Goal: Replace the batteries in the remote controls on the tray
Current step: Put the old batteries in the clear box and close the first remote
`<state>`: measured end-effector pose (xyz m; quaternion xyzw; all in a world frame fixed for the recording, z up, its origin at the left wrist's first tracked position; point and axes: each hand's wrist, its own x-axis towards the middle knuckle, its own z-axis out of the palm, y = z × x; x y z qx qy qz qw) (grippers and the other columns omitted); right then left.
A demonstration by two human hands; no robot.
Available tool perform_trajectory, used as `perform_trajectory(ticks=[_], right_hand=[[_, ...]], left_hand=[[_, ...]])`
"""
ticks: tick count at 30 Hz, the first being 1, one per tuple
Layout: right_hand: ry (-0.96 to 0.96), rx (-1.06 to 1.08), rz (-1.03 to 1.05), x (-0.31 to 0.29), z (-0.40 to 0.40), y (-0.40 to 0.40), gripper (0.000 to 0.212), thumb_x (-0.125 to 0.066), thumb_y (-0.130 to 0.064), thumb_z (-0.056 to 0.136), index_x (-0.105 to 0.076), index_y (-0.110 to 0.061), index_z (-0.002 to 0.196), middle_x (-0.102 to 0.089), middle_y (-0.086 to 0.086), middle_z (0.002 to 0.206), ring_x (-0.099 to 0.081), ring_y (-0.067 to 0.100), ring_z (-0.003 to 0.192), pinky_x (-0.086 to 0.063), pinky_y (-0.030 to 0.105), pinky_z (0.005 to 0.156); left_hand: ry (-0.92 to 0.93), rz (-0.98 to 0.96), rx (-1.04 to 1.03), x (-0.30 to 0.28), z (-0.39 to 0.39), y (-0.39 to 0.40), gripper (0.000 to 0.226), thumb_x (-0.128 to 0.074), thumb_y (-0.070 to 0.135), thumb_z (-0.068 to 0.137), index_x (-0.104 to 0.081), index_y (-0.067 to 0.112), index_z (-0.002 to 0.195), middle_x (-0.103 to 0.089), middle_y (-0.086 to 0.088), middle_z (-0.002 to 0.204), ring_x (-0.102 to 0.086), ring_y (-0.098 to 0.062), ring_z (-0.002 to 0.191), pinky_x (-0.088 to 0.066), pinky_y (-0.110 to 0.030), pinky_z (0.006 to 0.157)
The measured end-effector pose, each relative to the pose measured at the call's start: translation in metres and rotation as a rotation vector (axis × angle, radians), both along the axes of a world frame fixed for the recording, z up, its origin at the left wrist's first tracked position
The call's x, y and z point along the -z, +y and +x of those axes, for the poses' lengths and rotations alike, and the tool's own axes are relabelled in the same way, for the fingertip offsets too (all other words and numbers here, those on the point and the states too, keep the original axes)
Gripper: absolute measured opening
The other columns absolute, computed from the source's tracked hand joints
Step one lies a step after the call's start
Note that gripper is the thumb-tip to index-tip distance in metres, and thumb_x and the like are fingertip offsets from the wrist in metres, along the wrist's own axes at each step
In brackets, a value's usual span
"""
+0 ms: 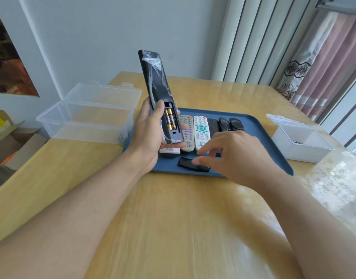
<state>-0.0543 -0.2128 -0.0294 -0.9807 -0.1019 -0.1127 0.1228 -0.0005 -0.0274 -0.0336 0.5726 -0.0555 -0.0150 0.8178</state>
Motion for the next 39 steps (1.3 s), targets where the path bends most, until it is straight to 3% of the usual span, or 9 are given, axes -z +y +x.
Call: perform_trajectory(ticks=[4,9,13,18,20,23,28,34,39], right_hand=[[0.124,0.06,-0.113,0.004,0.001,0.004,0.04,-0.061,-0.076,0.079,-0.07,-0.046,0.105,-0.064,-0.019,0.09,-0.058,0.007,0.086,-0.047,0.029,0.067],[0.155,0.065,0.028,0.005,0.002,0.001,0.024,-0.073,-0.061,0.079,-0.067,-0.039,0.083,-0.064,-0.018,0.082,-0.057,0.005,0.08,-0.05,0.032,0.068],[0.085,-0.005,0.482,0.003,0.002,0.001,0.022,-0.087,-0.038,0.073,-0.068,-0.028,0.075,-0.065,-0.015,0.067,-0.052,0.007,0.055,-0.047,0.031,0.053],[0.046,-0.144,0.892,0.0,0.004,0.001,0.007,-0.08,-0.023,0.084,-0.075,-0.025,0.089,-0.066,0.017,0.075,-0.053,0.04,0.061,-0.048,0.039,0.05],[0.035,-0.157,0.952,0.0,0.004,0.0,0.014,-0.078,-0.022,0.087,-0.075,-0.029,0.099,-0.066,0.017,0.078,-0.053,0.031,0.059,-0.047,0.035,0.05],[0.018,-0.098,1.039,-0.002,0.005,0.0,0.028,-0.083,-0.016,0.081,-0.066,-0.02,0.102,-0.067,0.0,0.074,-0.053,0.014,0.055,-0.045,0.031,0.046],[-0.053,0.038,1.207,-0.004,0.005,-0.003,0.024,-0.088,-0.02,0.073,-0.069,-0.02,0.088,-0.069,0.0,0.077,-0.048,0.012,0.051,-0.043,0.025,0.045],[-0.114,-0.007,1.245,-0.005,0.005,-0.002,0.028,-0.077,-0.018,0.086,-0.075,-0.026,0.113,-0.074,-0.009,0.077,-0.052,0.013,0.065,-0.046,0.021,0.048],[-0.136,-0.021,1.215,-0.006,0.004,-0.001,0.019,-0.079,-0.021,0.085,-0.071,-0.025,0.101,-0.069,-0.007,0.071,-0.056,0.014,0.065,-0.045,0.026,0.048]], left_hand=[[-0.001,-0.01,0.024,0.0,-0.003,-0.002,0.02,-0.041,0.032,0.11,-0.059,0.027,0.119,-0.071,-0.007,0.107,-0.073,-0.031,0.089,-0.061,-0.047,0.058],[-0.018,0.01,0.03,-0.001,-0.005,-0.003,0.021,-0.042,0.033,0.109,-0.06,0.036,0.119,-0.072,-0.008,0.119,-0.074,-0.033,0.102,-0.061,-0.051,0.061],[-0.05,0.037,0.021,-0.001,-0.004,-0.002,0.023,-0.042,0.033,0.109,-0.059,0.036,0.124,-0.072,-0.005,0.113,-0.073,-0.035,0.102,-0.062,-0.057,0.067],[-0.061,0.149,0.144,0.0,-0.008,-0.004,0.03,-0.046,0.038,0.107,-0.057,0.043,0.135,-0.074,0.003,0.109,-0.075,-0.021,0.081,-0.058,-0.039,0.052],[-0.075,0.197,0.198,0.001,-0.01,-0.005,0.03,-0.046,0.04,0.107,-0.058,0.046,0.134,-0.073,0.004,0.109,-0.073,-0.019,0.078,-0.056,-0.036,0.05],[-0.068,0.215,0.256,0.001,-0.013,-0.007,0.028,-0.046,0.041,0.106,-0.061,0.049,0.129,-0.073,0.001,0.113,-0.074,-0.022,0.085,-0.055,-0.034,0.049],[-0.036,0.187,0.369,0.0,-0.016,-0.007,0.029,-0.046,0.038,0.106,-0.06,0.043,0.132,-0.071,-0.005,0.123,-0.075,-0.032,0.101,-0.057,-0.038,0.052],[-0.01,0.123,0.442,0.0,-0.02,-0.008,0.032,-0.048,0.033,0.105,-0.06,0.041,0.134,-0.073,0.0,0.121,-0.075,-0.031,0.097,-0.058,-0.039,0.05],[0.011,0.094,0.461,0.002,-0.019,-0.008,0.031,-0.048,0.029,0.106,-0.062,0.037,0.132,-0.07,-0.009,0.126,-0.073,-0.035,0.101,-0.058,-0.038,0.05]])
